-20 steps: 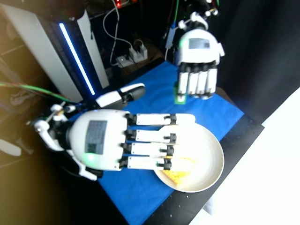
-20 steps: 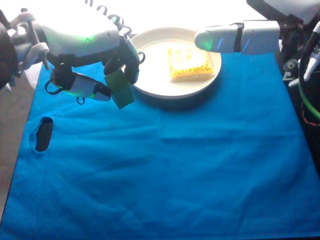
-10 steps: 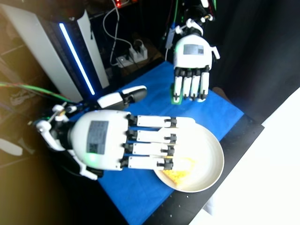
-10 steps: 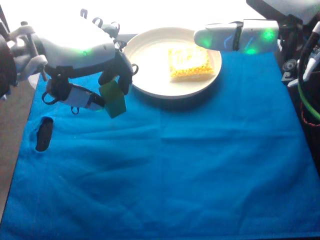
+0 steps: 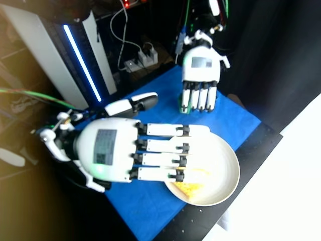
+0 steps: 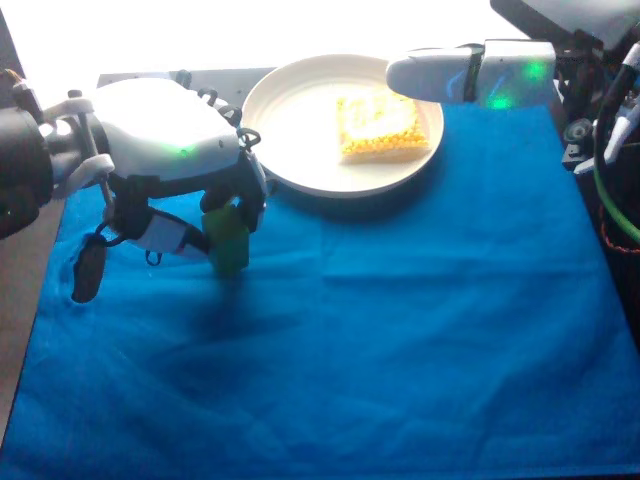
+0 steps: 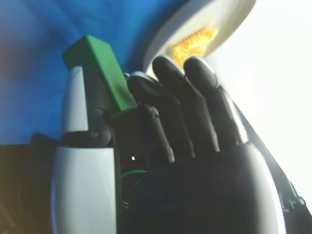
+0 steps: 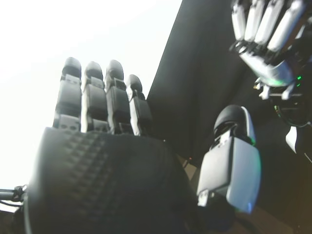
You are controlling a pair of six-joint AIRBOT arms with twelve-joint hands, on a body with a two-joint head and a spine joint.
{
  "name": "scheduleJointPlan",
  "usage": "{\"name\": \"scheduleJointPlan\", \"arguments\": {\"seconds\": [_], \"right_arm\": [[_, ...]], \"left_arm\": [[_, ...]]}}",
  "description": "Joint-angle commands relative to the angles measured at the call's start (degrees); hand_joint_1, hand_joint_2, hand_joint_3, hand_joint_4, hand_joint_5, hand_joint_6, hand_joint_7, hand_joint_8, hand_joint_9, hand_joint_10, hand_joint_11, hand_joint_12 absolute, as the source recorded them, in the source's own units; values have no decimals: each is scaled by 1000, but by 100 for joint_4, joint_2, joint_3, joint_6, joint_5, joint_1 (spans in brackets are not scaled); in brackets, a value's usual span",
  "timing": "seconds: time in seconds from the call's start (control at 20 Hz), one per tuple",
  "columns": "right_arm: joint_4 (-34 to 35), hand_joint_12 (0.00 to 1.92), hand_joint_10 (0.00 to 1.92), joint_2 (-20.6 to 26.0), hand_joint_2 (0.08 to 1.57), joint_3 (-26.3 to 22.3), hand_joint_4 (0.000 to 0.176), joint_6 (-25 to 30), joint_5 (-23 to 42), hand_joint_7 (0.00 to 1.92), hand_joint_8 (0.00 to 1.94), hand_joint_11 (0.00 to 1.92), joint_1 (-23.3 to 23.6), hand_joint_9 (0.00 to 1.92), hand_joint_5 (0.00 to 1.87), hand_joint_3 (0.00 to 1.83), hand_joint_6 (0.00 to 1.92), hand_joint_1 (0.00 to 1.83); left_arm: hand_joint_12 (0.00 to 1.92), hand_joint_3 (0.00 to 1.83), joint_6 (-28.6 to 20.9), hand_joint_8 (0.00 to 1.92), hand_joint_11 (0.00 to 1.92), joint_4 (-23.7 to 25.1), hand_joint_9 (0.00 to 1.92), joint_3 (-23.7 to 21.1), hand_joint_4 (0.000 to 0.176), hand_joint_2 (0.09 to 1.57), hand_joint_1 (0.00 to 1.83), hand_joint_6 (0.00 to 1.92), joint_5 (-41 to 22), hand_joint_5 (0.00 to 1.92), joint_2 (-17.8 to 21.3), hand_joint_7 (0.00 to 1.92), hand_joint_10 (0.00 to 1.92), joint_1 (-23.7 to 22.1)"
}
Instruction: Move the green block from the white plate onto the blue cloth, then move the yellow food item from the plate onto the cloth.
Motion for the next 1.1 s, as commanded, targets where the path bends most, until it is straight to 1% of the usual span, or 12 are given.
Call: {"name": "scheduleJointPlan", "arguments": {"seconds": [0.0, 0.2, 0.25, 0.4, 0.45, 0.5, 0.55, 0.6, 0.75, 0.85, 0.95, 1.05], "right_arm": [[146, 253, 3, -23, 893, 18, 44, 29, 686, 219, 0, 0, 38, 114, 145, 0, 0, 237], [143, 123, 2, -26, 871, 18, 59, 29, 686, 221, 0, 0, 38, 89, 150, 0, 1, 254], [142, 114, 0, -26, 874, 18, 53, 29, 686, 208, 0, 0, 38, 74, 145, 1, 0, 244], [138, 76, 3, -27, 883, 18, 50, 29, 686, 213, 2, 0, 38, 76, 145, 1, 2, 234], [137, 75, 2, -28, 880, 19, 60, 29, 686, 213, 2, 0, 36, 75, 144, 0, 2, 226], [136, 47, 3, -30, 882, 20, 62, 29, 686, 210, 0, 0, 35, 68, 141, 0, 0, 225], [134, 46, 5, -31, 882, 21, 64, 29, 686, 213, 1, 7, 35, 74, 145, 0, 2, 233], [133, 15, 2, -31, 892, 22, 65, 29, 686, 209, 0, 1, 35, 68, 144, 1, 1, 234], [129, 28, 8, -31, 894, 22, 57, 29, 685, 220, 4, 36, 28, 90, 151, 0, 2, 217], [128, 58, 14, -31, 919, 25, 46, 29, 685, 224, 4, 84, 25, 115, 165, 7, 7, 216], [121, 63, 15, -31, 919, 33, 48, 29, 682, 227, 4, 87, 25, 121, 171, 5, 9, 220], [110, 38, 0, -34, 894, 56, 54, 29, 650, 207, 0, 11, 26, 71, 160, 0, 1, 249]], "left_arm": [[1525, 2, 9, 1334, 375, -119, 683, 37, 0, 1129, 1236, 628, -442, 1091, -19, 864, 1096, -52], [1419, 1, 9, 1334, 428, -128, 727, 69, 0, 1138, 1227, 699, -413, 1053, -43, 861, 984, -30], [1385, 0, 9, 1320, 419, -129, 730, 75, 0, 1133, 1227, 673, -411, 1081, -43, 855, 935, -30], [1473, 2, 9, 1371, 199, -128, 641, 77, 0, 1145, 1227, 714, -409, 1035, -43, 844, 912, -28], [1470, 0, 9, 991, 188, -128, 595, 77, 117, 1108, 1063, 892, -415, 1006, -43, 756, 964, -28], [1474, 2, 9, 808, 186, -128, 567, 79, 164, 1091, 1034, 918, -418, 1007, -44, 754, 995, -28], [1434, 0, 9, 679, 162, -130, 505, 83, 39, 1006, 986, 392, -426, 852, -46, 692, 971, -28], [1378, 0, 9, 519, 223, -131, 504, 84, 31, 952, 968, 153, -433, 844, -46, 696, 877, -29], [1208, 3, 9, 182, 291, -162, 582, 96, 41, 842, 1008, 5, -452, 812, -45, 763, 599, -29], [1299, 0, 9, 52, 144, -197, 563, 110, 39, 796, 1024, 1, -481, 737, -43, 729, 492, -29], [1323, 0, 9, 27, 98, -262, 531, 135, 46, 793, 1026, 0, -518, 709, -38, 693, 475, -29], [1370, 0, 9, 0, 5, -343, 318, 152, 80, 819, 901, 0, -613, 580, -9, 573, 687, -34]]}}
